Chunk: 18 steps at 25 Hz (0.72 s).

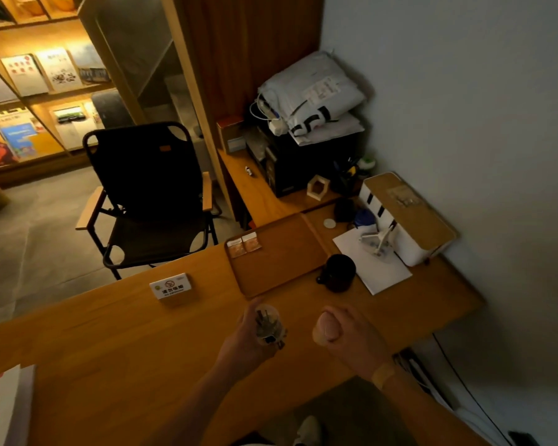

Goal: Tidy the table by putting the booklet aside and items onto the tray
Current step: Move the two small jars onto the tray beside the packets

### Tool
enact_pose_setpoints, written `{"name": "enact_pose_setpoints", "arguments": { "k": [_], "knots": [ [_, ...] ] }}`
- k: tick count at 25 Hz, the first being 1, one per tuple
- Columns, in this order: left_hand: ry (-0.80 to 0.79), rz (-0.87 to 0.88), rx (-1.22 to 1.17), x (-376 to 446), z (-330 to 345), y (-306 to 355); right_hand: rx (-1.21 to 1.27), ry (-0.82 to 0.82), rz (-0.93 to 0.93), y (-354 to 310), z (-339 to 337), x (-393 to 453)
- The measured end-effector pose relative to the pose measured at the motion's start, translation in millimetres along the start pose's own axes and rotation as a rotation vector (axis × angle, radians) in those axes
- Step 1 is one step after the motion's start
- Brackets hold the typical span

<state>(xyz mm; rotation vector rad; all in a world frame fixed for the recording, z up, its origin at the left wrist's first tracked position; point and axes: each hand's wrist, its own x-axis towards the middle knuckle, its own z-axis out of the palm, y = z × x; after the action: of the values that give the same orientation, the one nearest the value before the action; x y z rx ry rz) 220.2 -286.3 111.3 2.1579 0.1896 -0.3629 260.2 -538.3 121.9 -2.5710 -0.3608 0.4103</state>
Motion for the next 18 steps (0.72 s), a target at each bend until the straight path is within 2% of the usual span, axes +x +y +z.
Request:
{"name": "enact_pose_setpoints", "arguments": {
  "k": [9, 18],
  "knots": [
    [-0.016, 0.010, 0.024, 33.6, 14.0, 17.3, 0.016, -0.019, 0.071, 26.2, -15.8, 25.2],
    [-0.009, -0.029, 0.030, 92.0, -5.6, -4.6, 0.071, -0.119, 0.068, 22.6, -7.9, 96.7]
  ]
}}
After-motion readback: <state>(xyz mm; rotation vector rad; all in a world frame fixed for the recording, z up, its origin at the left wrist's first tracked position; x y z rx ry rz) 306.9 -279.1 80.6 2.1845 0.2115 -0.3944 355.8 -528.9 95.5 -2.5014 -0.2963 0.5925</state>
